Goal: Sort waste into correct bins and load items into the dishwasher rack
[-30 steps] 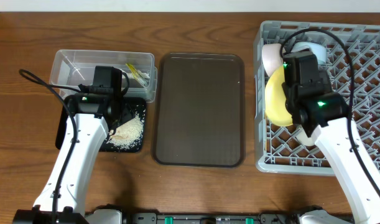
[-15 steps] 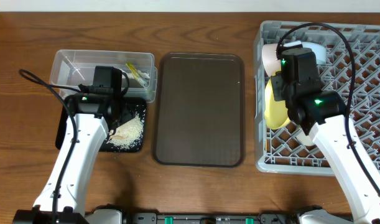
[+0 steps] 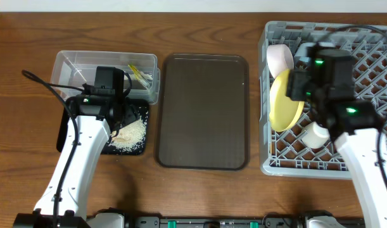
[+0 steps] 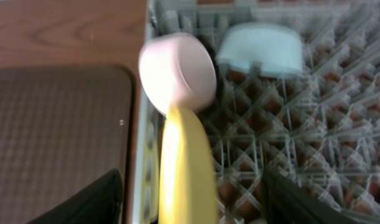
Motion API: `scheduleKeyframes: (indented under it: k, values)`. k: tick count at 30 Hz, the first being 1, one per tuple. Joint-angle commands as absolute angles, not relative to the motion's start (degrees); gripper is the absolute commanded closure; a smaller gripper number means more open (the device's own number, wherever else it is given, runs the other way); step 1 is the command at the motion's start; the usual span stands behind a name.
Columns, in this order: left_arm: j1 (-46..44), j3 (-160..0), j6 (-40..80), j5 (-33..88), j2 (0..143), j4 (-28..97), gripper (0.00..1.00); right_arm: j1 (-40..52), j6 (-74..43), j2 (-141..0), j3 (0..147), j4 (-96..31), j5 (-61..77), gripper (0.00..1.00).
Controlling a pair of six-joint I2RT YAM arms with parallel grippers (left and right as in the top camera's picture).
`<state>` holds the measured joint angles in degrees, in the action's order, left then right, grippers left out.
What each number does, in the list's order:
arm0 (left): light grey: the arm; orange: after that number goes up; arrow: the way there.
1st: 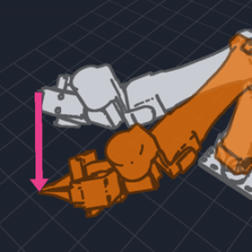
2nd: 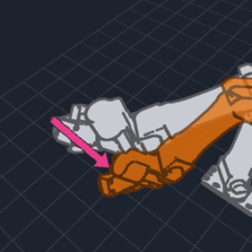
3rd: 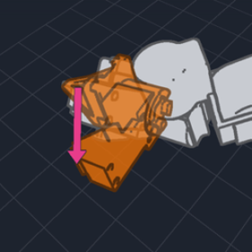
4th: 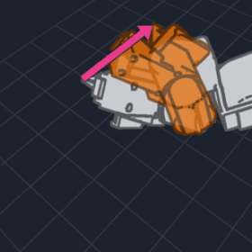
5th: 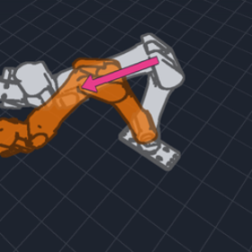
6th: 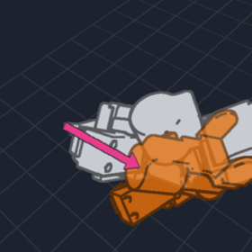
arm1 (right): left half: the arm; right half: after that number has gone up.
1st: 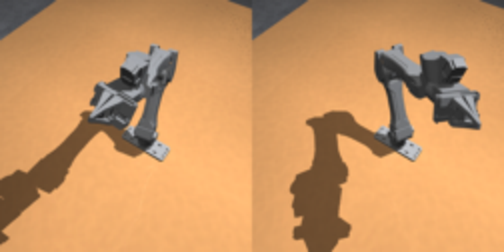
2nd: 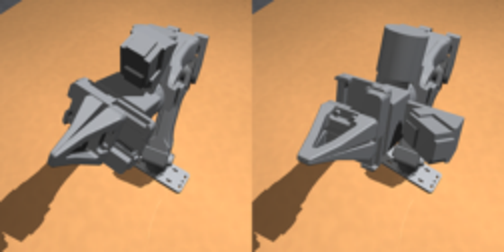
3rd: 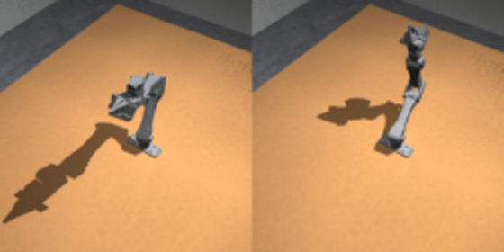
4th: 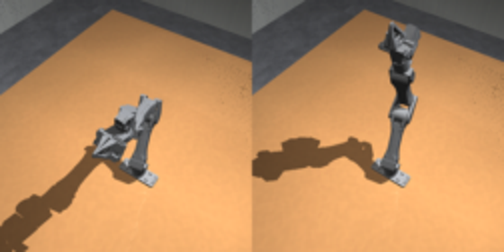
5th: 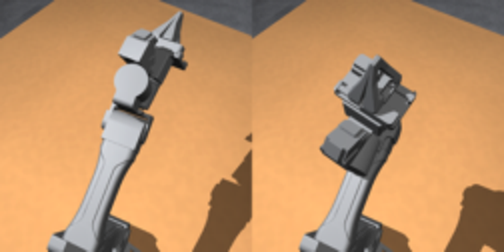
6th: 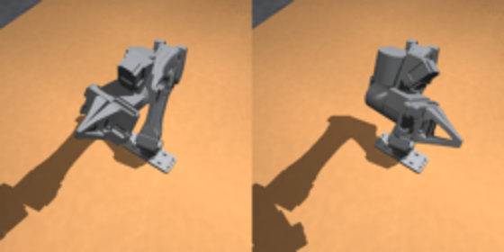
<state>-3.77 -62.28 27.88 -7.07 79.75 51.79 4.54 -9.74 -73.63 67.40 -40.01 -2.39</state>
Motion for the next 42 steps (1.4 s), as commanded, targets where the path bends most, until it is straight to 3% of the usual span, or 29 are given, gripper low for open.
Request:
scheduleKeyframes:
  k: [1, 10, 17, 20, 25, 26, 31, 42]
  values:
    - [-3.6, -62.1, 22.4, -2.0, 79.4, 51.6, 0.21, 1.0, -11.4, -73.1, 67.3, -44.6, 9.8, 0.29]
    - [-3.6, -62.0, 19.6, 0.0, 78.4, 59.8, 0.21, 0.8, -10.4, -71.6, 67.3, -56.2, 9.9, 0.16]
    - [-3.7, -57.7, 18.6, 0.9, 68.1, 57.1, 0.21, 1.1, -10.5, -64.3, 61.0, -53.5, 9.5, 0.09]
    - [-3.7, -54.0, 17.5, 0.9, 60.8, 54.1, 0.21, 1.7, -10.7, -57.9, 54.0, -49.0, 9.4, 0.01]
    - [-3.7, -46.0, 17.2, 0.9, 46.8, 49.2, 0.21, 2.0, -10.7, -45.6, 42.2, -41.1, 8.8, 0.01]
    - [-3.7, -44.8, 17.6, 0.9, 44.4, 48.6, 0.08, 2.0, -10.7, -43.8, 40.6, -40.5, 8.8, 0.01]
    - [-3.7, -43.0, 19.2, 0.9, 37.9, 48.3, 0.07, 2.0, -10.7, -38.7, 35.6, -40.1, 8.9, 0.01]
    - [-3.7, -43.0, 19.1, 0.9, 37.7, 49.2, 0.06, 1.9, -10.7, -39.2, 34.0, -40.5, 8.8, 0.01]
